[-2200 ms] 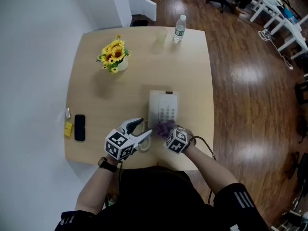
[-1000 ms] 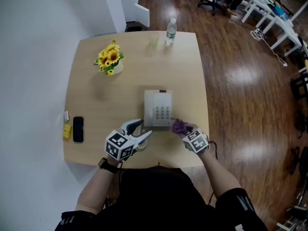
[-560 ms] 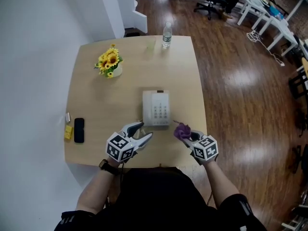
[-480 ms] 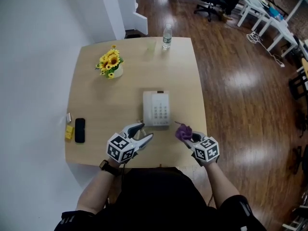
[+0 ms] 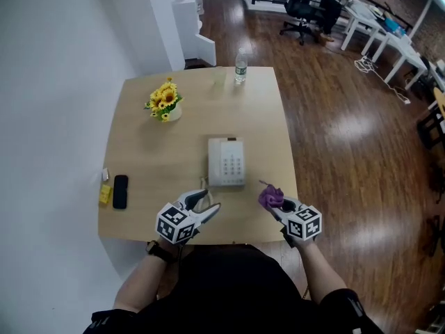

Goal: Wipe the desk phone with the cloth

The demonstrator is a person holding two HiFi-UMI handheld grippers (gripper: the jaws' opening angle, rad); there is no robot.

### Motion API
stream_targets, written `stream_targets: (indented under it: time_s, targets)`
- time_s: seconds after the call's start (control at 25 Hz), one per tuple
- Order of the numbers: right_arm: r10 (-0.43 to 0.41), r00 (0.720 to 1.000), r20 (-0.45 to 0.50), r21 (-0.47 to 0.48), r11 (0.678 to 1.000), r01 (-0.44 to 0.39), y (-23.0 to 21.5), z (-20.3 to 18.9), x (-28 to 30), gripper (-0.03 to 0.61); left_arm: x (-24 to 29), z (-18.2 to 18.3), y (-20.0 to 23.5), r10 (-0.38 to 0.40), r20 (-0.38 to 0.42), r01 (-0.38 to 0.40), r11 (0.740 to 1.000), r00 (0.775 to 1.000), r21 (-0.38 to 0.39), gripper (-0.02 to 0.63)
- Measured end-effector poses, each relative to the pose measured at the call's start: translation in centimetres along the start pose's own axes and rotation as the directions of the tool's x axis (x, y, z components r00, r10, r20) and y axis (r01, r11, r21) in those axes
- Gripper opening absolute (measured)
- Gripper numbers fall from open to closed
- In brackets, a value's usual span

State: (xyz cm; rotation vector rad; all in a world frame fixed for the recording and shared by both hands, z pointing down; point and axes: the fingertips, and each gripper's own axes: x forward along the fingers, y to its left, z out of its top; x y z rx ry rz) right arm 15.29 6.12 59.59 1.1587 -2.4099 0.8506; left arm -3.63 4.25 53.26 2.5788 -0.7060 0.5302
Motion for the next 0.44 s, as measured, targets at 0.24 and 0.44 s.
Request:
stream_targets:
  time_s: [0.24,0.44]
  targets:
    - [-0.006,1.000,0.017,-0.010,1.000,0.006,-0.2,0.1,-1.3,0.133,-0.8,-0.3,-1.1,0.022,0.019,-0.022,1.000,1.000,0.004,0.242]
    - [-0.009,0.999,0.035,0.001,1.000,0.009,-0.3,0.2,-2.1,0.133,-1.4,-0.7,-1.7,0.038,0.030,-0.038,0.999,0.999,-0.005,0.244]
